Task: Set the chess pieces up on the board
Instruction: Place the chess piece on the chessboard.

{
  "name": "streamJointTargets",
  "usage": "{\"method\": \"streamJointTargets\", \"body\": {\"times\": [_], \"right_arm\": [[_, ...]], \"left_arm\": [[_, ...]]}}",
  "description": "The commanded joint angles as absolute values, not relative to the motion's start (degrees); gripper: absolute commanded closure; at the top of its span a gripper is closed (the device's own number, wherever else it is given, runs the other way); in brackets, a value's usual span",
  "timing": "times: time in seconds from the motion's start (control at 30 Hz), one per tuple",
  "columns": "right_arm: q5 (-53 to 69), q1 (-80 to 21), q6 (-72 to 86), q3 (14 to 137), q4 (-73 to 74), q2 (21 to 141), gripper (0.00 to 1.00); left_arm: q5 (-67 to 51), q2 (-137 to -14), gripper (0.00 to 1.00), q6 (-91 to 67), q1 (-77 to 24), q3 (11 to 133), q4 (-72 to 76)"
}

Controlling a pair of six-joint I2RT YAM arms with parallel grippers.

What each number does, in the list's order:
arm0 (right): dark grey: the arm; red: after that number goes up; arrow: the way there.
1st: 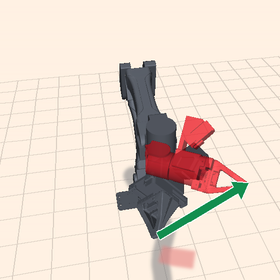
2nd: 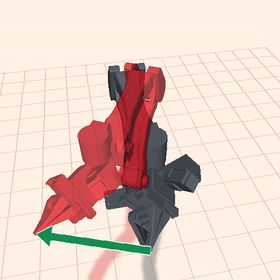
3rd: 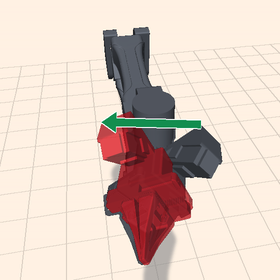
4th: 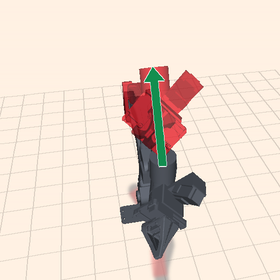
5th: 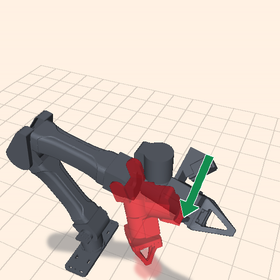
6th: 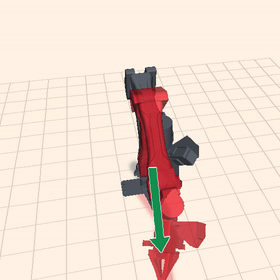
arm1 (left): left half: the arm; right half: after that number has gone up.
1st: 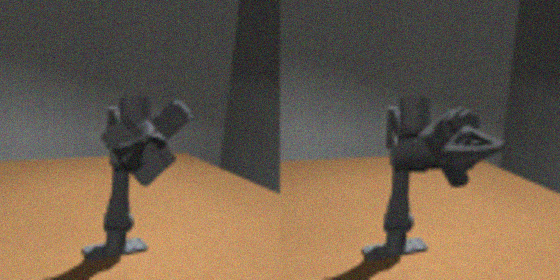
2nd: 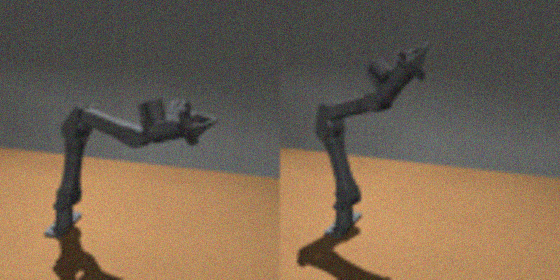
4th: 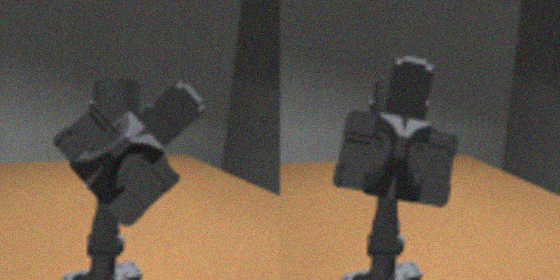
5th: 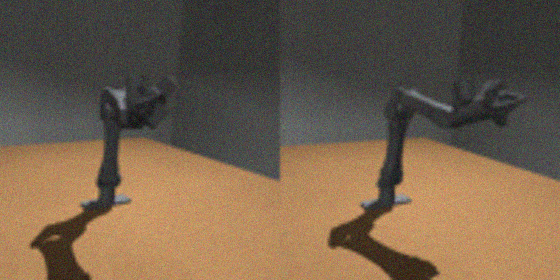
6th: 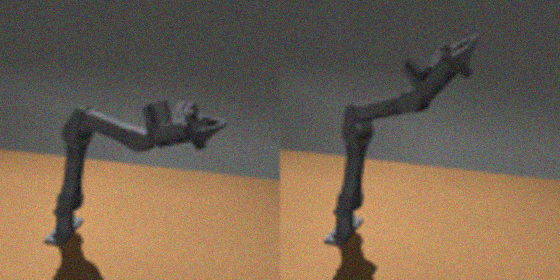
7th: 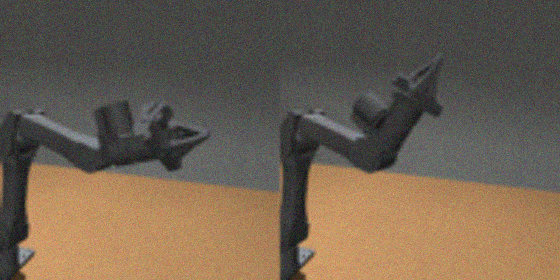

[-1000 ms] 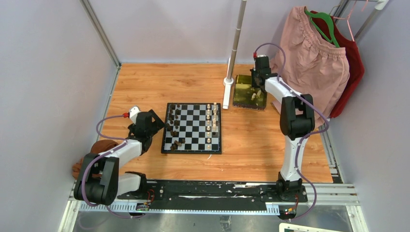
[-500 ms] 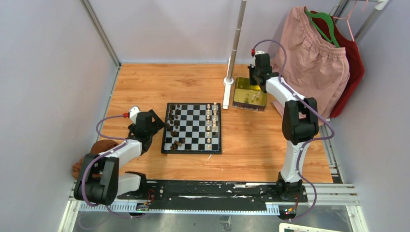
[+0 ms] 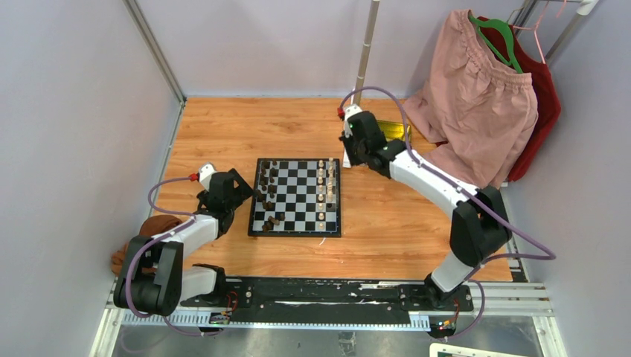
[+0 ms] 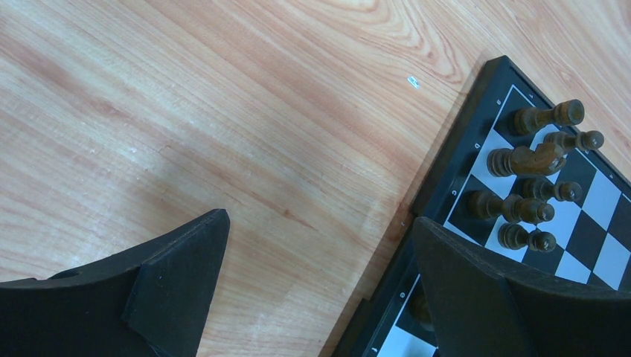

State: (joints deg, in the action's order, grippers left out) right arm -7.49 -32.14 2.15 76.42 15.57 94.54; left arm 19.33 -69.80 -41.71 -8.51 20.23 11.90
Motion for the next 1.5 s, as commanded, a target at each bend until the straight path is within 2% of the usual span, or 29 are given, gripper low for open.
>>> {"method": "streamJointTargets", "body": {"times": [0.0, 0.2, 0.43, 0.87, 1.47], "right_arm": [[-13.8, -38.7, 4.7, 69.9, 20.8, 89.6, 1.00], [-18.4, -48.8, 7.0, 64.0, 23.0, 85.9, 1.00], [-20.6, -54.9, 8.3, 62.3, 23.5, 86.7, 1.00], [-18.2, -60.3, 9.9, 63.8, 22.0, 93.6, 1.00], [-16.6, -60.5, 11.9, 62.9, 20.2, 94.7, 1.00]], "left_arm": [[20.6, -69.1, 0.00, -40.9, -9.2, 20.9, 13.1], [20.6, -69.1, 0.00, -40.8, -9.2, 20.9, 13.1], [20.6, -69.1, 0.00, -40.8, -9.3, 20.9, 13.1], [20.6, -69.3, 0.00, -40.7, -9.4, 21.0, 13.1], [20.7, -69.2, 0.00, -40.5, -9.7, 21.0, 13.1]]}}
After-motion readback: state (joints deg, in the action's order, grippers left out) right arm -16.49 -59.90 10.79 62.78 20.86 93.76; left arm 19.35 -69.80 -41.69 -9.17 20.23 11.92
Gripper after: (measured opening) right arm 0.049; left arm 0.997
